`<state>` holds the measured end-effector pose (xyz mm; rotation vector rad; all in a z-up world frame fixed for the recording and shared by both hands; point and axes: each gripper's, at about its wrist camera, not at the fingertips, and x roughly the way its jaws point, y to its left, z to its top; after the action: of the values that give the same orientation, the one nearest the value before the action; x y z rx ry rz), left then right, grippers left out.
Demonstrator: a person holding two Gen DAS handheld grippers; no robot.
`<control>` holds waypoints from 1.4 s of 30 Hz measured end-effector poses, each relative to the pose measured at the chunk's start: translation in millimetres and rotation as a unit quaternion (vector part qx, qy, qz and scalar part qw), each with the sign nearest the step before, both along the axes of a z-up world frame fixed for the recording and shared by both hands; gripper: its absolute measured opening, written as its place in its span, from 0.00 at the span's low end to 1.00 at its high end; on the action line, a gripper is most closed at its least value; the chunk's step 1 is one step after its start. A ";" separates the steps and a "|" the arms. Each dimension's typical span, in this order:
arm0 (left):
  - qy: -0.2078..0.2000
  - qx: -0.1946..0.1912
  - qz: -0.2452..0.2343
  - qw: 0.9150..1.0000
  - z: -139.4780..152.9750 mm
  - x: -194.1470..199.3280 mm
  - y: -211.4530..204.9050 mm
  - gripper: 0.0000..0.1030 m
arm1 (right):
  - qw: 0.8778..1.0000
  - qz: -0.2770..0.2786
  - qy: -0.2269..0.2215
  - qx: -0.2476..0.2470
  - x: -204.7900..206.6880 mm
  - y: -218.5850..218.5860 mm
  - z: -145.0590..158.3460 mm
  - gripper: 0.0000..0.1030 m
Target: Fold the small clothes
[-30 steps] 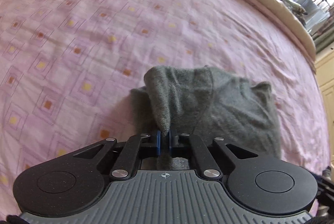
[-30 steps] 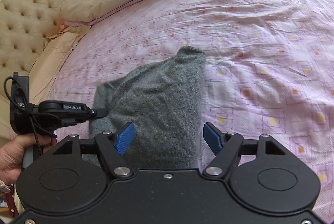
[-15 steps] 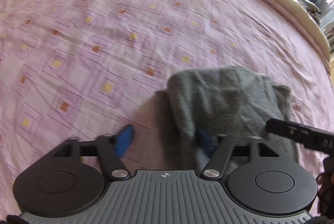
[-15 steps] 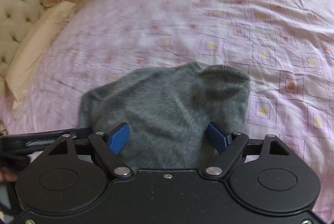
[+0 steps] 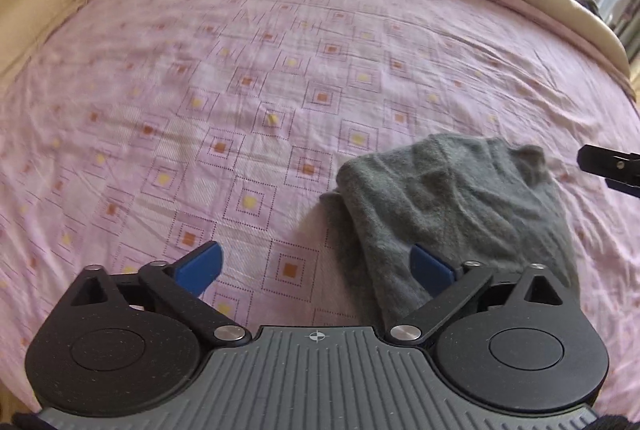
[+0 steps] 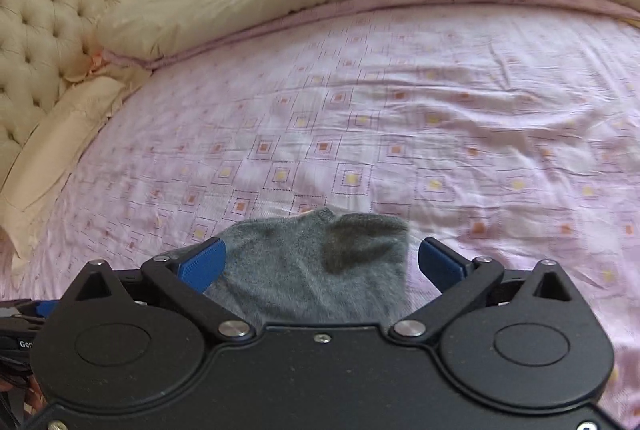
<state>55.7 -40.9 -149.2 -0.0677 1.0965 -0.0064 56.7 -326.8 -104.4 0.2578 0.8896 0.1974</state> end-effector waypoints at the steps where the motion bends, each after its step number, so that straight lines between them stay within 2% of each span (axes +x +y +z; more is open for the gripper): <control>1: 0.006 0.012 -0.005 1.000 3.3 -3.6 -4.9 1.00 | 1.000 -0.004 -0.002 0.003 -9.1 -2.7 2.6 1.00; 3: 0.016 0.035 -0.015 0.999 8.4 -12.6 -15.0 1.00 | 1.000 -0.013 0.011 0.001 -22.3 -5.9 4.9 1.00; 8: 0.022 0.051 -0.045 0.997 18.6 -43.4 -36.5 1.00 | 0.998 -0.028 0.060 -0.018 -59.4 -13.1 -1.6 1.00; 12: 0.052 0.040 -0.067 0.996 22.2 -65.2 -49.4 1.00 | 0.997 -0.020 0.066 -0.025 -92.5 -16.5 3.0 1.00; 15: 0.054 0.044 -0.073 0.995 30.1 -81.3 -58.0 0.99 | 0.997 -0.003 0.058 -0.046 -112.1 -12.8 13.1 1.00; 21: 0.030 0.061 -0.081 0.994 55.4 -106.5 -74.4 0.98 | 0.996 0.012 0.034 -0.080 -140.0 -6.2 39.0 0.99; 25: 0.003 0.068 -0.081 0.994 70.2 -118.4 -82.9 0.98 | 0.998 0.004 0.006 -0.055 -156.4 -9.9 55.0 0.99; 27: -0.003 0.063 -0.079 0.995 74.2 -121.5 -85.2 0.98 | 0.999 -0.003 0.007 -0.051 -160.7 -10.0 60.1 0.99; 31: 0.016 0.048 -0.077 0.996 74.8 -122.8 -87.3 0.98 | 0.997 -0.004 0.011 -0.078 -168.8 -2.0 65.3 0.99; 37: 0.026 0.065 -0.063 0.996 75.9 -128.5 -85.2 0.98 | 0.991 -0.004 -0.004 -0.134 -183.2 11.9 70.9 0.99; 39: 0.028 0.059 -0.058 0.996 76.2 -129.8 -82.6 0.98 | 0.990 -0.005 -0.009 -0.139 -188.6 14.4 72.7 0.99; 42: 0.031 0.054 -0.053 0.997 76.3 -131.8 -80.1 0.98 | 0.993 0.005 0.003 -0.118 -190.2 13.9 72.9 0.99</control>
<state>-76.1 -120.9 -73.0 0.0875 1.1588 -0.0406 -133.5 -312.9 -31.5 0.0329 0.9116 0.0998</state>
